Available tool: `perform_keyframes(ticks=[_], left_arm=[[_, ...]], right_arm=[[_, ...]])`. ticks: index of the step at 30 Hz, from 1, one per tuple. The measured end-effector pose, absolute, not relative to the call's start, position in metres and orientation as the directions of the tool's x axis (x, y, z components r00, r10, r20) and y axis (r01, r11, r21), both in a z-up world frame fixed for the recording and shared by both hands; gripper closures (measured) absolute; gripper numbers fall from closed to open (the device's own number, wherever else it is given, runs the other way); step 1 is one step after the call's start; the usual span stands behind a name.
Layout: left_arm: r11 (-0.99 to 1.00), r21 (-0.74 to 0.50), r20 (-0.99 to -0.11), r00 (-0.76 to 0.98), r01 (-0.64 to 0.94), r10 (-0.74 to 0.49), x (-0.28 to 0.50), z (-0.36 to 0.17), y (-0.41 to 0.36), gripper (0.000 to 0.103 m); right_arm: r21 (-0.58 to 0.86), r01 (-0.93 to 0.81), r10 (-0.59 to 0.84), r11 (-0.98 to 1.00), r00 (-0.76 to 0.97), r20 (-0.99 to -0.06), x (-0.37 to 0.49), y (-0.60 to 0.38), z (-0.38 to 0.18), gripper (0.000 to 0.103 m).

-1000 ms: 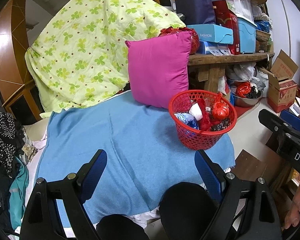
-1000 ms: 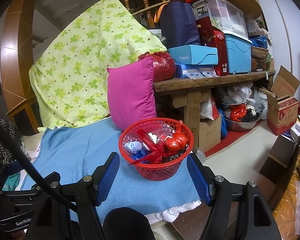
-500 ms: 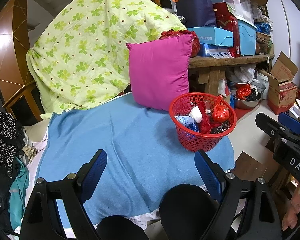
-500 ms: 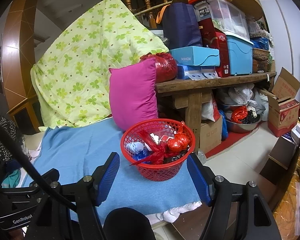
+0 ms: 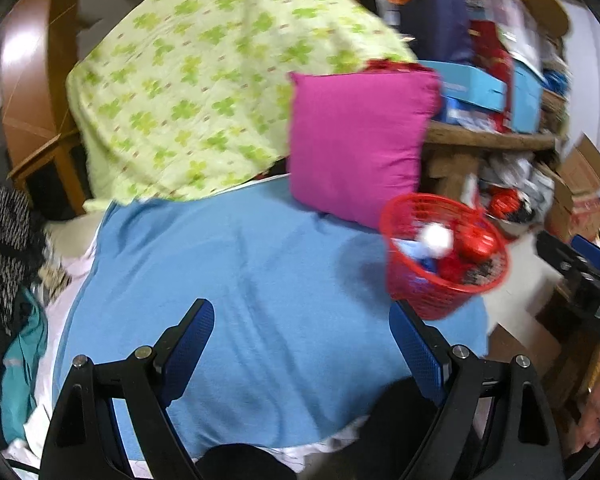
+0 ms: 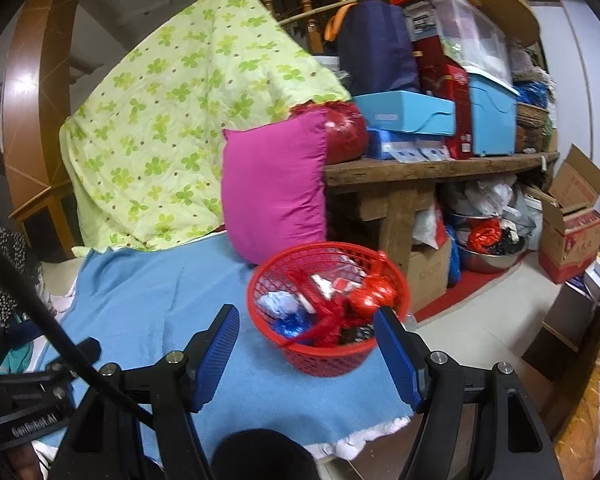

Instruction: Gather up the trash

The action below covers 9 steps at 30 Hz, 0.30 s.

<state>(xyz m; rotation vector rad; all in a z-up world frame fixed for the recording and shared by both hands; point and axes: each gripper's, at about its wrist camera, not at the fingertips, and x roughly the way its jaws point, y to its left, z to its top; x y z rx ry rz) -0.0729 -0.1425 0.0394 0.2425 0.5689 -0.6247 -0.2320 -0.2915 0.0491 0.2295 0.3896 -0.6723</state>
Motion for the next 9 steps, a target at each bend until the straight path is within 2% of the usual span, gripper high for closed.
perform_keyframes(ticks=[4,9], left_arm=[[0.869,-0.001,-0.607,0.690,0.495,-0.394,-0.005,0.013,-0.102,0.014],[0.927,0.026,-0.620,0.733,0.374,-0.279,0.049,-0.020,-0.063,0.013]], right_arm=[[0.049,0.576,-0.505,0.816,0.751,-0.424,-0.184,-0.280,0.042,0.030],[0.005,0.475,-0.416,0.880,0.775,-0.475,-0.108,-0.260,0.016,0.030]])
